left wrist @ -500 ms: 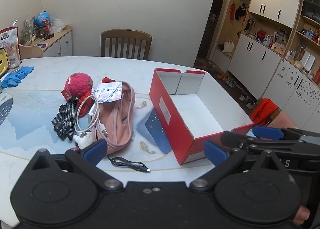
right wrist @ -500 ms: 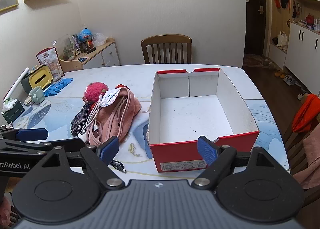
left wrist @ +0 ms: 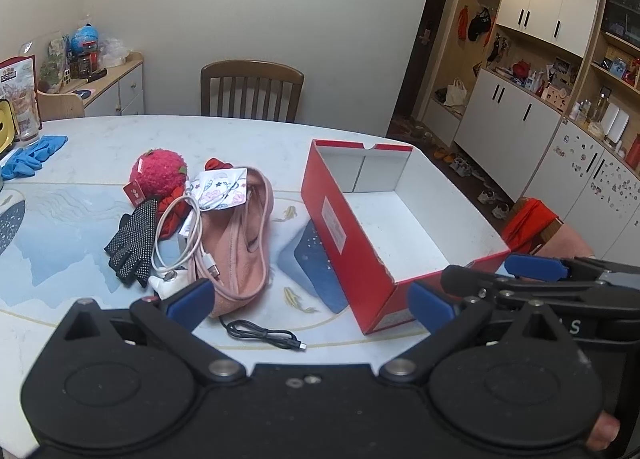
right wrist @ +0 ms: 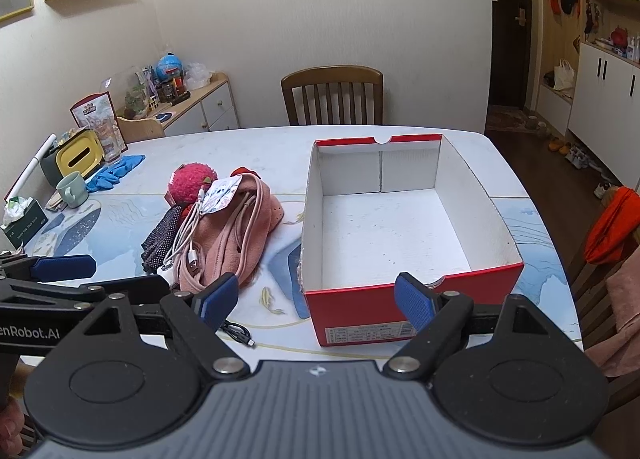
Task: Organize objects
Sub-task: 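Close the right gripper on the box divider while the left gripper approaches the pile, then grasp the white charging cable with the left gripper, then carry the white cable into the shoebox and open the left gripper, then move the left gripper back to the pile toward the black cable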
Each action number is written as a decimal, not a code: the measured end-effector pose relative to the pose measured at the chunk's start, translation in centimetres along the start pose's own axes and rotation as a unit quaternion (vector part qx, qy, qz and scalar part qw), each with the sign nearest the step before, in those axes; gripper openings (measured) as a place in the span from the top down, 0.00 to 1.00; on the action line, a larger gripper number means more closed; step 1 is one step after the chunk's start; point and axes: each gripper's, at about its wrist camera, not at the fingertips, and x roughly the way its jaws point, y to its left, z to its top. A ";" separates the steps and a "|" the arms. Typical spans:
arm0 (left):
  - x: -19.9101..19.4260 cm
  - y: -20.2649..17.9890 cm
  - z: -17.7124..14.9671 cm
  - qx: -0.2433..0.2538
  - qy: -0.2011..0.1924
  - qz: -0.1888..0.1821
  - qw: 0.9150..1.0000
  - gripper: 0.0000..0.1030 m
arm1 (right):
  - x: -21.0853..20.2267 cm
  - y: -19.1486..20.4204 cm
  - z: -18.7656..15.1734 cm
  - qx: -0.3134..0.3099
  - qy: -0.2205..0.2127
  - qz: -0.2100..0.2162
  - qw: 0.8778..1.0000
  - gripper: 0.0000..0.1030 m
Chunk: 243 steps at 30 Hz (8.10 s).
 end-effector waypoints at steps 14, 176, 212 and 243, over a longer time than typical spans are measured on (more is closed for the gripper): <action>1.3 2.3 1.2 0.009 -0.001 -0.020 1.000 0.01 | 1.6 1.4 1.1 0.029 0.013 0.001 0.999 0.17; 20.7 -12.3 12.8 0.213 0.046 -0.134 0.967 1.00 | 16.7 -15.4 5.3 0.022 0.188 -0.059 0.980 0.98; 25.6 -10.6 6.1 0.206 0.218 -0.128 0.945 0.36 | 17.3 -15.4 5.4 0.023 0.198 -0.058 0.978 0.98; 15.7 3.4 9.6 0.103 0.090 -0.021 0.990 0.01 | 16.3 -16.2 5.3 0.031 0.197 -0.094 0.975 0.98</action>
